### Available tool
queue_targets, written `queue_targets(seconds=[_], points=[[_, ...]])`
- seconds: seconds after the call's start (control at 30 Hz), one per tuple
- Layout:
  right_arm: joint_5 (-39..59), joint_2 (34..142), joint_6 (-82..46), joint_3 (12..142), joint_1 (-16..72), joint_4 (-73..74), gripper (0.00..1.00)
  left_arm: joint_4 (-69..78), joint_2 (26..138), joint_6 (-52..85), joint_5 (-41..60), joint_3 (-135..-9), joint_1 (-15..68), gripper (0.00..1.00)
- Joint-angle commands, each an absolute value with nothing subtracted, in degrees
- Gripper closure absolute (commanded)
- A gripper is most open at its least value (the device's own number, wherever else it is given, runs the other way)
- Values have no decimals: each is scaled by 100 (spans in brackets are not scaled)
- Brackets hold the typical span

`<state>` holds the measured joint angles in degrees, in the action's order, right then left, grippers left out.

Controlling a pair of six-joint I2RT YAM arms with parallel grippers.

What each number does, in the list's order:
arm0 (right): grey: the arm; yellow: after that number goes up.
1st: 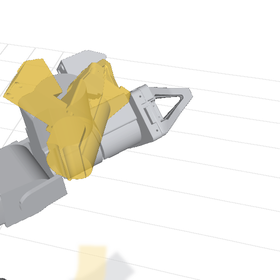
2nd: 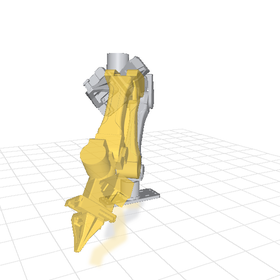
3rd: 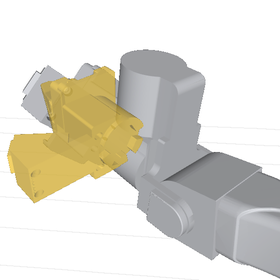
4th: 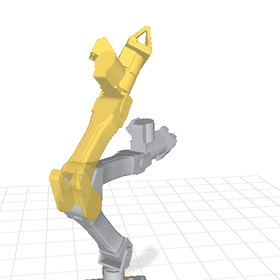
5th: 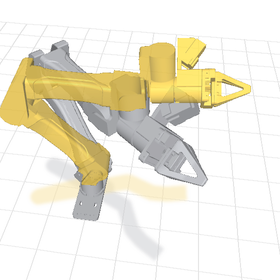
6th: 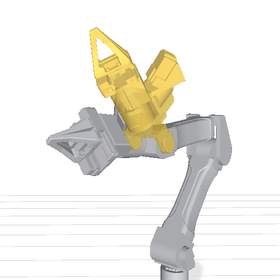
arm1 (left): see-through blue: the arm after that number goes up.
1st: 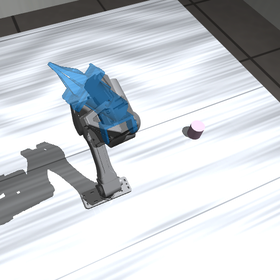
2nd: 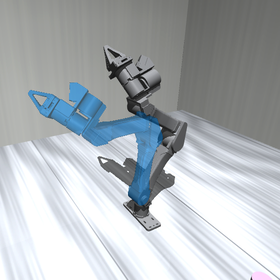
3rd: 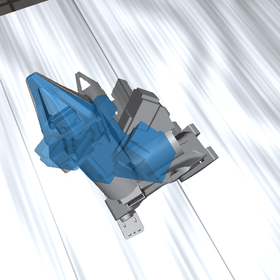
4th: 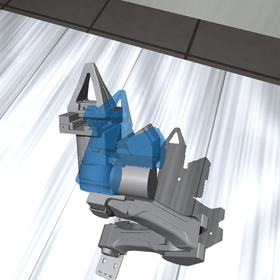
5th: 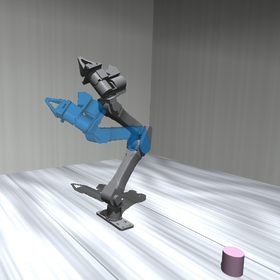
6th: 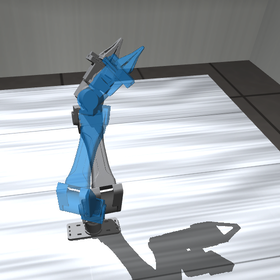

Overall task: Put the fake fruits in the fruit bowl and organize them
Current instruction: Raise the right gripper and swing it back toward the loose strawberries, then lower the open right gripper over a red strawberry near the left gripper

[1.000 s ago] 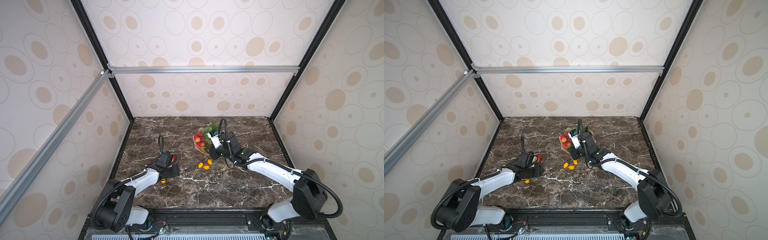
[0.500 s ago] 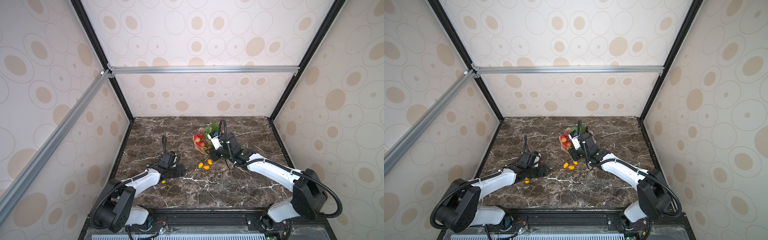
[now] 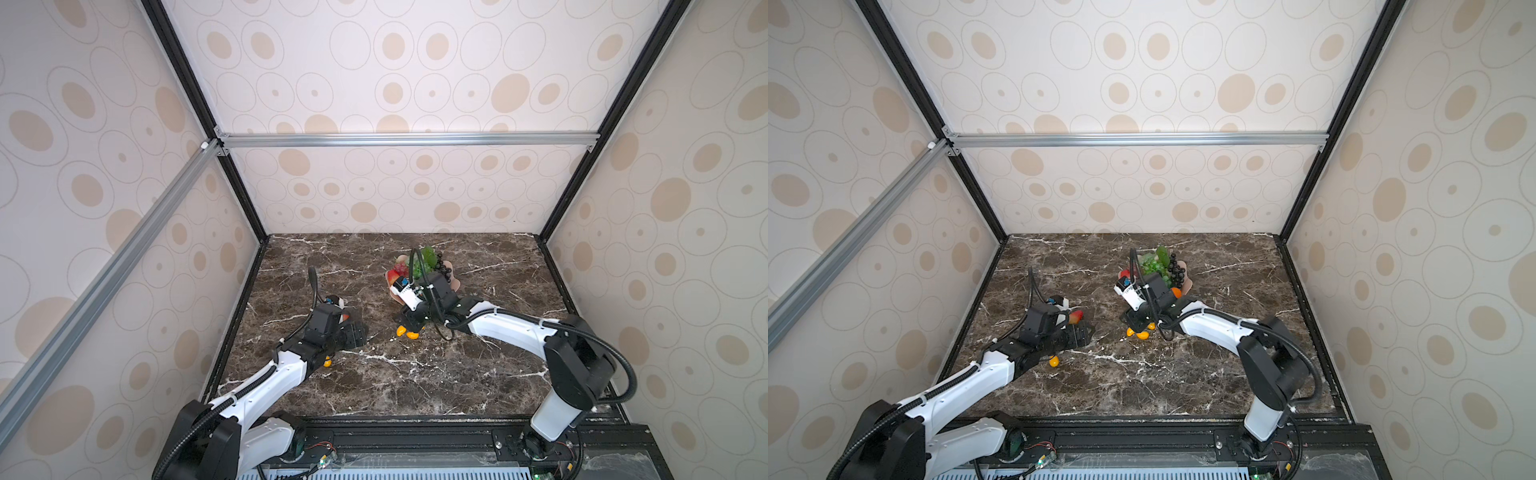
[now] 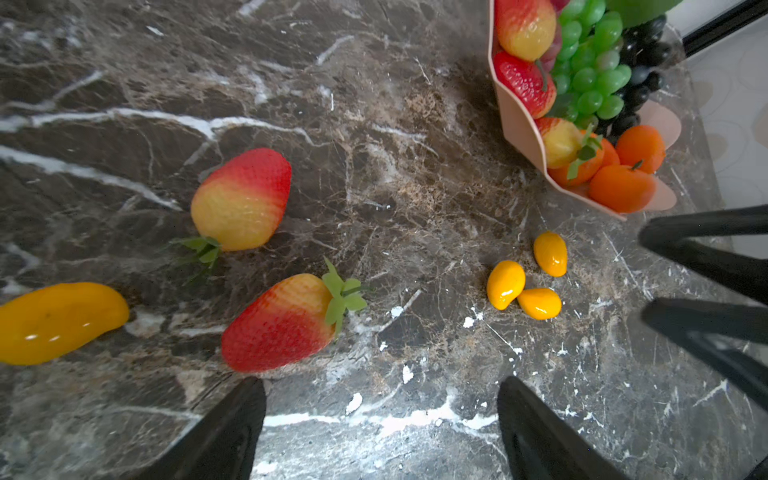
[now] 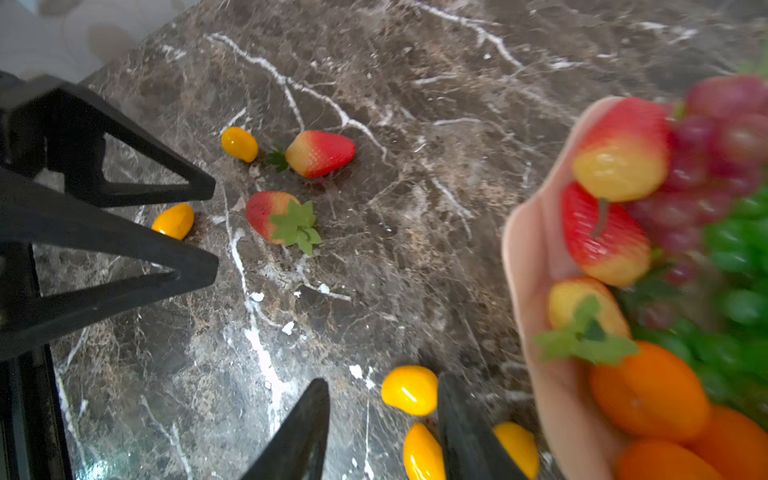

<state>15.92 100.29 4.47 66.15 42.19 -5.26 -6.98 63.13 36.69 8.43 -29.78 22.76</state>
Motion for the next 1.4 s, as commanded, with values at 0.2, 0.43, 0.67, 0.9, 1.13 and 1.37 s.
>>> queue_targets(seconds=[0.2, 0.43, 0.67, 0.9, 1.13, 1.37], points=[[2389, 11458, 2402, 8149, 4596, -1367, 54, -1072, 5523, 3790, 1070, -2783, 1391, 12], [2658, 12149, 3397, 9039, 4664, -2073, 54, -1148, 5125, 3753, 1624, -2655, 504, 12], [2585, 12760, 3748, 9878, 4718, -2610, 55, -1108, 5070, 3802, 1841, -2619, 124, 12], [2575, 13296, 3974, 10656, 4764, -3253, 56, -1116, 4957, 3832, 1919, -2585, -136, 12], [2576, 13748, 4140, 11344, 4816, -3802, 59, -1094, 5008, 3808, 2000, -2593, -200, 12], [2673, 13965, 4142, 11645, 4849, -4025, 69, -1046, 5081, 3797, 2039, -2584, -228, 12]])
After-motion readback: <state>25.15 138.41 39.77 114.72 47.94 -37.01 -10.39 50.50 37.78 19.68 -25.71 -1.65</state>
